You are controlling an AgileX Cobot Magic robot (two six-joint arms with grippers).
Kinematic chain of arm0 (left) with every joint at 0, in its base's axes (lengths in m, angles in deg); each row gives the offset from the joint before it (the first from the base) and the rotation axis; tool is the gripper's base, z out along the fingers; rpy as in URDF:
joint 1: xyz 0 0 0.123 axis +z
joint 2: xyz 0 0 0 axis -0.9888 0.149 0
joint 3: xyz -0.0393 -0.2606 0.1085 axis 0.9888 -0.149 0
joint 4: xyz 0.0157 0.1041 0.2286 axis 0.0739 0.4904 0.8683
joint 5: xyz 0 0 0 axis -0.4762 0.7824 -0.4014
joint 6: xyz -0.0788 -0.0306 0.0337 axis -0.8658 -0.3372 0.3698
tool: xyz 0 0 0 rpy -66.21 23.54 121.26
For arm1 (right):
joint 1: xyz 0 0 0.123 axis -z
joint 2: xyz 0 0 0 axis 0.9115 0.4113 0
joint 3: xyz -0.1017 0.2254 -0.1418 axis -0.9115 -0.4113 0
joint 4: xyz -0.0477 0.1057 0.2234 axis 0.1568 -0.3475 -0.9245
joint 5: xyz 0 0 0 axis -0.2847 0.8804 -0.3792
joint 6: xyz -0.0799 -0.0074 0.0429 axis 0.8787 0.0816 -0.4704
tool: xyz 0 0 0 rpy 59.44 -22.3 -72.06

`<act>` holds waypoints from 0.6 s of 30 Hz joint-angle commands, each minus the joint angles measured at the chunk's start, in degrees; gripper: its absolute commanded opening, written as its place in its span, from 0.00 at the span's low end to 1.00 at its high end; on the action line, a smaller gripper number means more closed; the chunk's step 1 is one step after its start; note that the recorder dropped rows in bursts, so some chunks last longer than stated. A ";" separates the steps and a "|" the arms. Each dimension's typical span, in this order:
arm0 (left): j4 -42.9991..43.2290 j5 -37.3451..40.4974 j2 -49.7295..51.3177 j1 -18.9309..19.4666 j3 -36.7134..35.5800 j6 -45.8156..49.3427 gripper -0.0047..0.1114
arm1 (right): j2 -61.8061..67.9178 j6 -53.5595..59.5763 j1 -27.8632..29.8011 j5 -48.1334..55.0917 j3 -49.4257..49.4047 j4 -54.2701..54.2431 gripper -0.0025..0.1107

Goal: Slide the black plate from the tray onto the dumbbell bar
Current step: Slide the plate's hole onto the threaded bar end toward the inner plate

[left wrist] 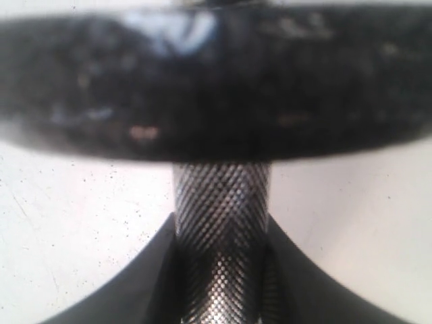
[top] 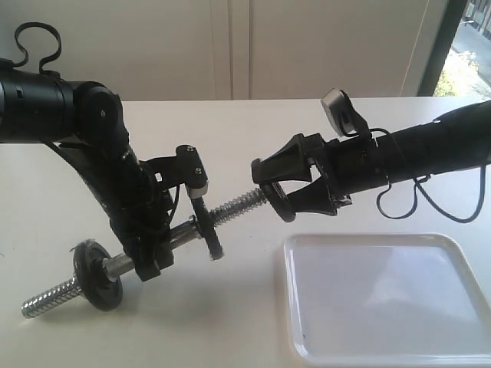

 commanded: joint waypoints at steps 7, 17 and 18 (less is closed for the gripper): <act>-4.13 -1.67 -3.75 0.05 1.48 -0.59 0.04 | 0.87 -2.98 -0.31 2.24 0.11 -3.68 0.02; -4.52 -2.20 -3.75 0.05 1.48 -0.59 0.04 | 0.06 -4.17 -0.31 2.24 0.11 -4.42 0.02; -4.52 -2.20 -3.75 0.05 1.48 -0.59 0.04 | 0.06 -4.17 -0.31 2.24 0.11 -4.52 0.02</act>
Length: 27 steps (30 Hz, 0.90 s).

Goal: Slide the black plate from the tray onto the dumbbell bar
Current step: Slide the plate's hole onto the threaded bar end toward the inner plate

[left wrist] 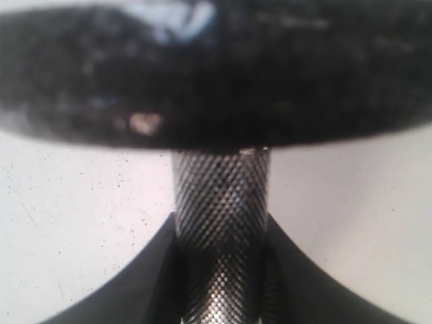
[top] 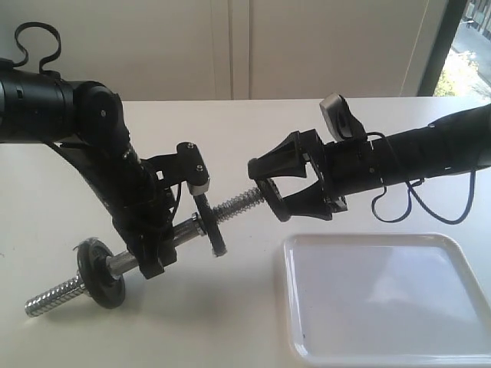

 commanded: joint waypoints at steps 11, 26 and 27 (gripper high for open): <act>-4.97 -1.20 -3.75 0.05 1.48 -0.37 0.04 | -1.12 -0.31 -1.62 2.12 0.11 -2.90 0.02; -5.08 -1.19 -3.75 0.05 1.48 -0.37 0.04 | -1.12 0.37 -5.74 2.12 0.11 -3.28 0.02; -5.08 -1.19 -3.75 0.05 1.48 -0.37 0.04 | -1.12 0.51 -6.30 2.12 0.11 -3.28 0.02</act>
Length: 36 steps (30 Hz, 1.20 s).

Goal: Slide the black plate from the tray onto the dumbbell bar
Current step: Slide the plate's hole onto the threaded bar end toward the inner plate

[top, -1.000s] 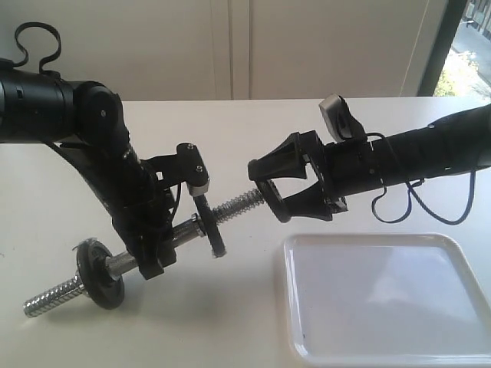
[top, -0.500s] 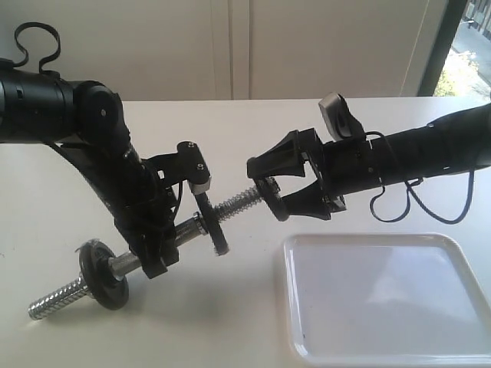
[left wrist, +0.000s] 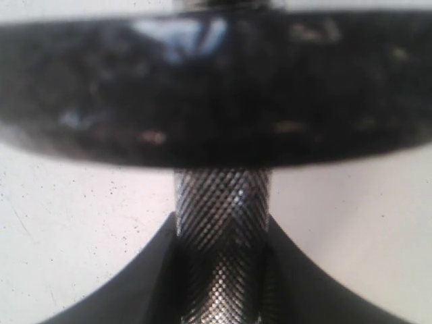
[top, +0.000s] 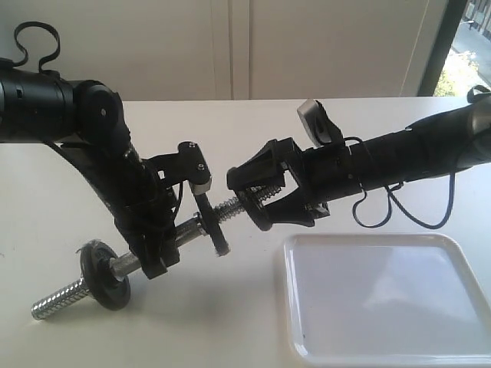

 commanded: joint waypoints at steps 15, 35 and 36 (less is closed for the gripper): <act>-3.95 -1.17 -3.75 0.05 1.48 -0.61 0.04 | -0.91 0.17 -5.37 3.82 0.11 -2.49 0.15; -3.93 -1.05 -3.75 0.05 1.48 -0.61 0.04 | -0.91 -1.12 -5.25 3.82 0.35 -2.12 0.82; -3.93 -1.05 -3.75 0.05 1.48 -0.61 0.04 | -0.91 -0.98 -5.25 3.82 0.35 -2.12 0.84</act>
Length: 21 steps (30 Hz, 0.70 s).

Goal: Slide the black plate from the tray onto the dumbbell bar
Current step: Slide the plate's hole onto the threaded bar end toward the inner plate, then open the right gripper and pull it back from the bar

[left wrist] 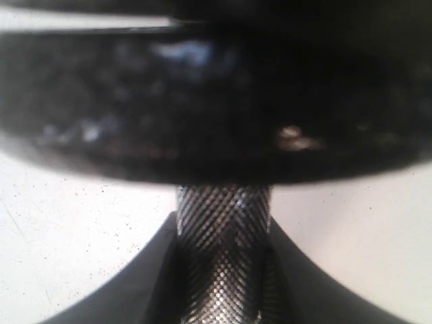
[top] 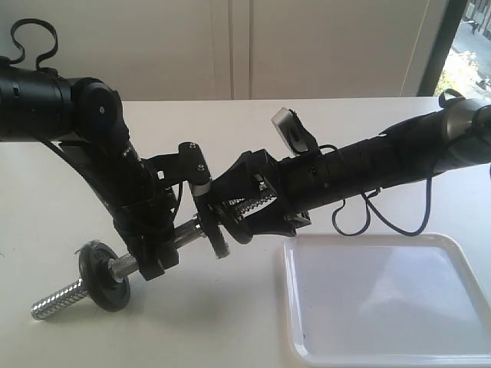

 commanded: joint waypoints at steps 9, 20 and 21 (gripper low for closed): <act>-3.71 -2.29 -3.27 0.15 1.48 -1.33 0.04 | -0.91 -0.52 -0.31 6.18 0.35 -0.83 0.95; -3.71 -2.29 -3.27 0.15 1.48 -1.33 0.04 | -0.91 -5.72 3.02 6.18 0.35 10.44 0.95; -3.71 -2.29 -3.27 0.15 1.48 -1.33 0.04 | -0.91 -6.49 3.42 6.18 0.35 10.99 0.95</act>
